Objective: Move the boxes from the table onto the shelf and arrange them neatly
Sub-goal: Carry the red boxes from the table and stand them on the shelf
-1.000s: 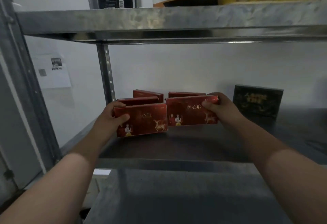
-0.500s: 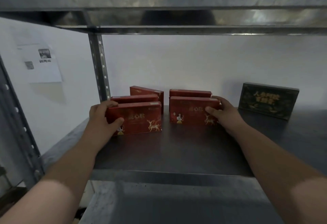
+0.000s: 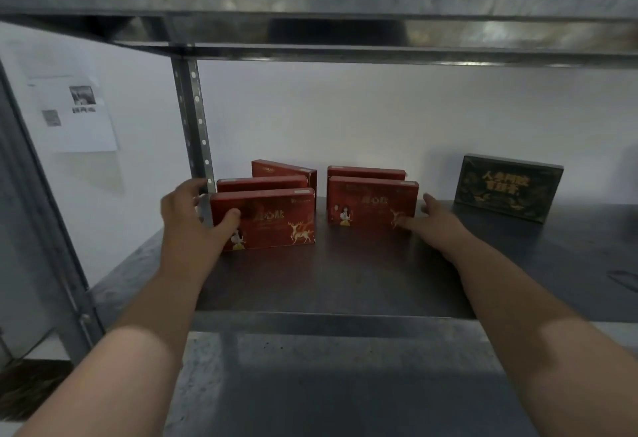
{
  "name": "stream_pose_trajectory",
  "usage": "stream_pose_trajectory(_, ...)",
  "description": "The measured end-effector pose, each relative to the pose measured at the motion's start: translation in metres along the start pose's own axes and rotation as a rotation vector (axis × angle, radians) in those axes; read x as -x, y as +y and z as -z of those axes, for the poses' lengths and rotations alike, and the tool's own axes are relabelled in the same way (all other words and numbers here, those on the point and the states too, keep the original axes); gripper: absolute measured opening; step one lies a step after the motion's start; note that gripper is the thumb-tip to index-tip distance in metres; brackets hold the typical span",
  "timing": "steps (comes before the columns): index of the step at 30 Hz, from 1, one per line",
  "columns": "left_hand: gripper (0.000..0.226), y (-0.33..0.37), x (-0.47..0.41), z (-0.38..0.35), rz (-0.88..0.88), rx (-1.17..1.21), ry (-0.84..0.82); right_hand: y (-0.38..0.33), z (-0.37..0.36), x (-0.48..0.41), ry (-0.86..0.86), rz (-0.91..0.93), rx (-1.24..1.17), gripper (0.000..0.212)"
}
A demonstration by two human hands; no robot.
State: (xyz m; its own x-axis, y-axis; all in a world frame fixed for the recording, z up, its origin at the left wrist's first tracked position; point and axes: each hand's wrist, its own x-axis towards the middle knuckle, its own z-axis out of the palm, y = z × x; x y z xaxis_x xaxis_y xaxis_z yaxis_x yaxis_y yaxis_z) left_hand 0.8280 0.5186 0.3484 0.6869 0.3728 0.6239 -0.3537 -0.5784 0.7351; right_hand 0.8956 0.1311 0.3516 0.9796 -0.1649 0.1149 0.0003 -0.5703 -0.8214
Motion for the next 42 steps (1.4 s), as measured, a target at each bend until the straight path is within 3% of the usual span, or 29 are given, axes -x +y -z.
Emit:
stream_pose_trajectory(2, 0.034, 0.006, 0.013, 0.007, -0.115, -0.088, 0.099, 0.000, 0.006, 0.021, -0.018, -0.050, 0.153, 0.095)
stream_pose_trajectory(3, 0.022, 0.008, 0.022, 0.010, -0.162, -0.150, 0.026, 0.000, 0.008, 0.035, -0.044, -0.058, 0.255, 0.091)
stream_pose_trajectory(5, 0.014, 0.015, 0.043, 0.014, -0.191, -0.315, -0.281, 0.001, 0.012, 0.064, -0.107, -0.002, 0.471, 0.076)
stream_pose_trajectory(8, 0.052, 0.026, 0.072, 0.010, -0.255, -0.635, -0.676, 0.000, 0.016, 0.109, -0.176, 0.161, 0.681, 0.053)
stream_pose_trajectory(10, 0.070, 0.040, 0.091, 0.001, -0.282, -0.771, -0.768, 0.002, 0.017, 0.138, -0.163, 0.208, 0.756, 0.063)
stream_pose_trajectory(12, 0.071, 0.054, 0.111, -0.008, -0.326, -0.857, -0.818, 0.008, 0.013, 0.166, -0.107, 0.260, 0.822, 0.086)
stream_pose_trajectory(13, 0.072, 0.059, 0.121, -0.011, -0.360, -0.866, -0.837, 0.014, 0.010, 0.180, -0.078, 0.267, 0.837, 0.087)
stream_pose_trajectory(20, 0.069, 0.082, 0.212, -0.017, -0.570, -0.663, -0.838, 0.081, 0.012, 0.300, -0.151, 0.264, 0.788, 0.074)
stream_pose_trajectory(30, 0.052, 0.117, 0.383, -0.091, -0.710, -0.401, -1.154, 0.224, 0.060, 0.425, -0.100, 0.079, 0.726, 0.041)
stream_pose_trajectory(35, 0.047, 0.151, 0.465, -0.160, -0.801, -0.323, -1.351, 0.298, 0.106, 0.469, -0.126, -0.079, 0.714, 0.036)
stream_pose_trajectory(42, 0.047, 0.199, 0.557, -0.238, -1.045, -0.251, -1.636, 0.373, 0.151, 0.539, -0.072, -0.488, 0.673, 0.042)
